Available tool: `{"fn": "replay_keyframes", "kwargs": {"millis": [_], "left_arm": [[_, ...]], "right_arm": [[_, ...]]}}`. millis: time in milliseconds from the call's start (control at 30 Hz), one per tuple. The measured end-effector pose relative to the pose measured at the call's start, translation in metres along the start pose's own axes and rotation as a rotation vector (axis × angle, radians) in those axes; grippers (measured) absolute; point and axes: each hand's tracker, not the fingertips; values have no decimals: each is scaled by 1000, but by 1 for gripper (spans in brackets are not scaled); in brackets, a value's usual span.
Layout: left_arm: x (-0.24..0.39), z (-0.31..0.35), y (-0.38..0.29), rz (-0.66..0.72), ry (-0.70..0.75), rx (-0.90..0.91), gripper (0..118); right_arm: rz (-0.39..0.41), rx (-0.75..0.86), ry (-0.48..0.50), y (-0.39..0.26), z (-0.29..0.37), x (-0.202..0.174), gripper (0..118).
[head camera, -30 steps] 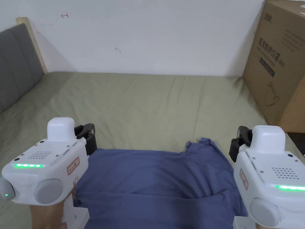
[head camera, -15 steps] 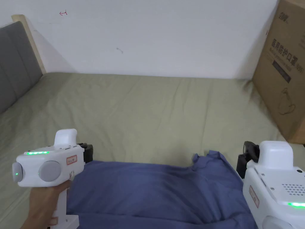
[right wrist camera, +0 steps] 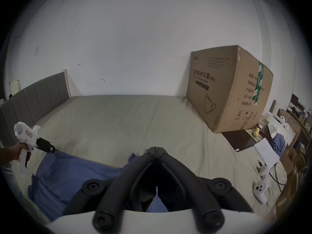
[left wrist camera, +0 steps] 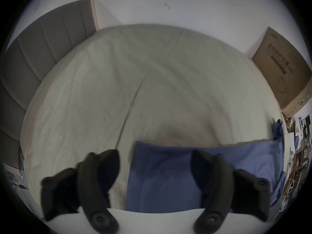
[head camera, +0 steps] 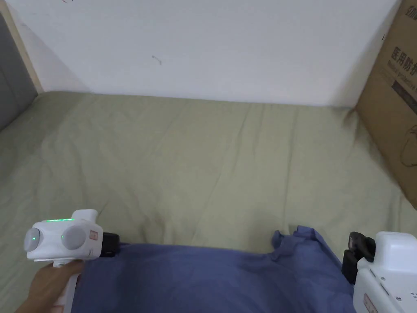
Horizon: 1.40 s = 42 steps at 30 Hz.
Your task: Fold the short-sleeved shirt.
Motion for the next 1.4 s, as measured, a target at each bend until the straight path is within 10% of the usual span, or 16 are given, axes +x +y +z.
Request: {"fn": "replay_keyframes", "kwargs": {"millis": [33,200,333,400,567,633,800,1400], "left_arm": [[0,-5,-2,-20,-14,-15,49],[16,10,-9,-88,-43,49,2],[17,43,-12,-93,-74,156,2],[18,61,-15,-93,-104,192,2],[21,93,-20,-121,-109,217,2],[21,98,-21,-115,-115,219,2],[9,88,-20,-106,-105,209,2],[-48,175,-115,59,-165,231,2]], "right_arm": [[-11,-13,-3,-1,-5,3,0],[-96,-131,3,-9,-47,26,3],[-103,-332,4,-21,-108,45,104],[-108,-383,-2,-31,-137,48,113],[-29,-511,-5,-54,-189,45,102],[-44,-564,0,-65,-198,42,58],[-18,-555,9,-63,-180,33,1],[11,-218,182,-31,81,67,0]]}}
